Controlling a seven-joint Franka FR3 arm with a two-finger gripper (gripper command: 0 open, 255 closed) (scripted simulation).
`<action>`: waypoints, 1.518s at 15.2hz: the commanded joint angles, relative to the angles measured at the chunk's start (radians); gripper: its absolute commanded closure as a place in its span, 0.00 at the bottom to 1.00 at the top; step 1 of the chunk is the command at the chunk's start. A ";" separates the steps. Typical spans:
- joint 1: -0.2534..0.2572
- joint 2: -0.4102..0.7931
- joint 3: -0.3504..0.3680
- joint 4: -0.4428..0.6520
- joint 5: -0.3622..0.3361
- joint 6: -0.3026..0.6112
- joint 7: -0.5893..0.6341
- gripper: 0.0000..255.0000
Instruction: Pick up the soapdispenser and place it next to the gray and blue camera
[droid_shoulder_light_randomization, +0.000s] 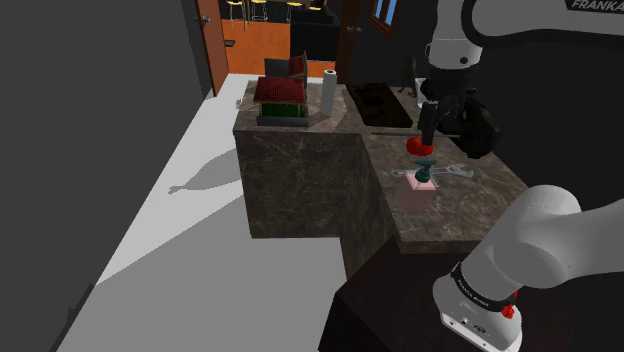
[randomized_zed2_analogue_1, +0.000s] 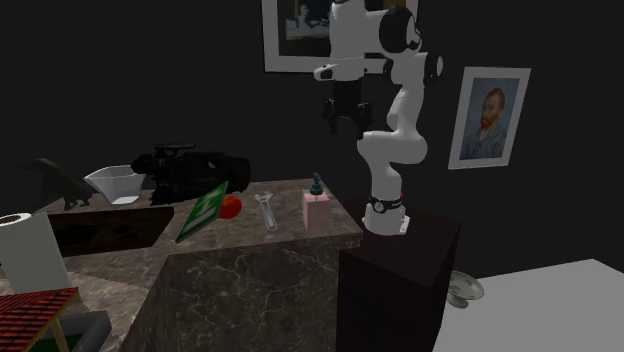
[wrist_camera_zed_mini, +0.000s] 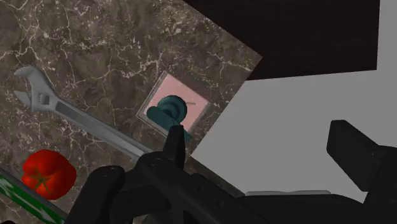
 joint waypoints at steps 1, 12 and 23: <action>0.000 0.000 0.000 0.000 0.000 0.000 0.000 0.00; -0.007 -0.134 -0.302 -0.347 -0.250 0.415 -0.423 0.00; -0.025 -0.085 -0.384 -0.447 -0.322 0.585 -0.461 0.00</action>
